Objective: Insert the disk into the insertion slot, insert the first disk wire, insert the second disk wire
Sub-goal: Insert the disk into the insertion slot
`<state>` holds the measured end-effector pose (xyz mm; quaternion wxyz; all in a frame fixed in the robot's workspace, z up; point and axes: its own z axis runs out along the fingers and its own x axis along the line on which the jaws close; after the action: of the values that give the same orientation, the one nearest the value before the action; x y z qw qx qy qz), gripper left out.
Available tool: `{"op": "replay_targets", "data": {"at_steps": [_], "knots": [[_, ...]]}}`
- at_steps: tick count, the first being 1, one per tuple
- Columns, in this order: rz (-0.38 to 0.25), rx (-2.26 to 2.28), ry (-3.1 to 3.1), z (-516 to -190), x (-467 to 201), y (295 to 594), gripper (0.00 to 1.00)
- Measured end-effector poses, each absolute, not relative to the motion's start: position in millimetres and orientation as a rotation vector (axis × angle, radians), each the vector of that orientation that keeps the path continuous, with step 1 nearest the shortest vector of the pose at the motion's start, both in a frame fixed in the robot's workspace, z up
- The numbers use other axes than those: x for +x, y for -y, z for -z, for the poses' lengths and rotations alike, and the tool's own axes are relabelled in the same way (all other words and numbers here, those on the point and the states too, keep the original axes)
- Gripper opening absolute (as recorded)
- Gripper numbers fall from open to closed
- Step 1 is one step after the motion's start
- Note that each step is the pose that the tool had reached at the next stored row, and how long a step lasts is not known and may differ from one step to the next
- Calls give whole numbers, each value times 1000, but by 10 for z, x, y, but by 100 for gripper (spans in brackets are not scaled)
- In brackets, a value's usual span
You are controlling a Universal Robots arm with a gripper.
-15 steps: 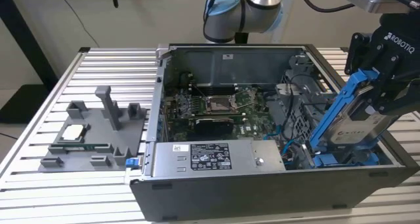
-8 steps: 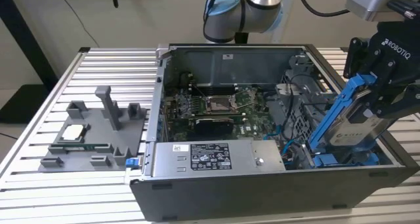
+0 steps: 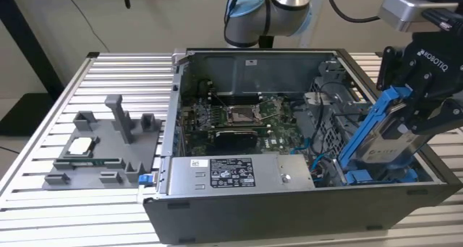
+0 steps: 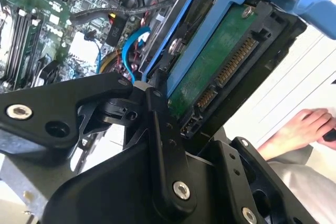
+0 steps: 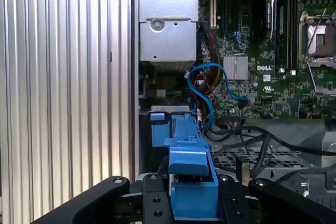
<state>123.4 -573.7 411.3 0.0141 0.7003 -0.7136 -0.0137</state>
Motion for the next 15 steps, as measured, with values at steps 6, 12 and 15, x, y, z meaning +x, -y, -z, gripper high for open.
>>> {"op": "replay_targets", "data": {"at_steps": [6,12,15], "knots": [[43,2180,2222,-4029,1234,5736,33],[43,2181,2222,-3921,1224,5726,33],[43,2181,2222,-3868,1218,5721,33]]}}
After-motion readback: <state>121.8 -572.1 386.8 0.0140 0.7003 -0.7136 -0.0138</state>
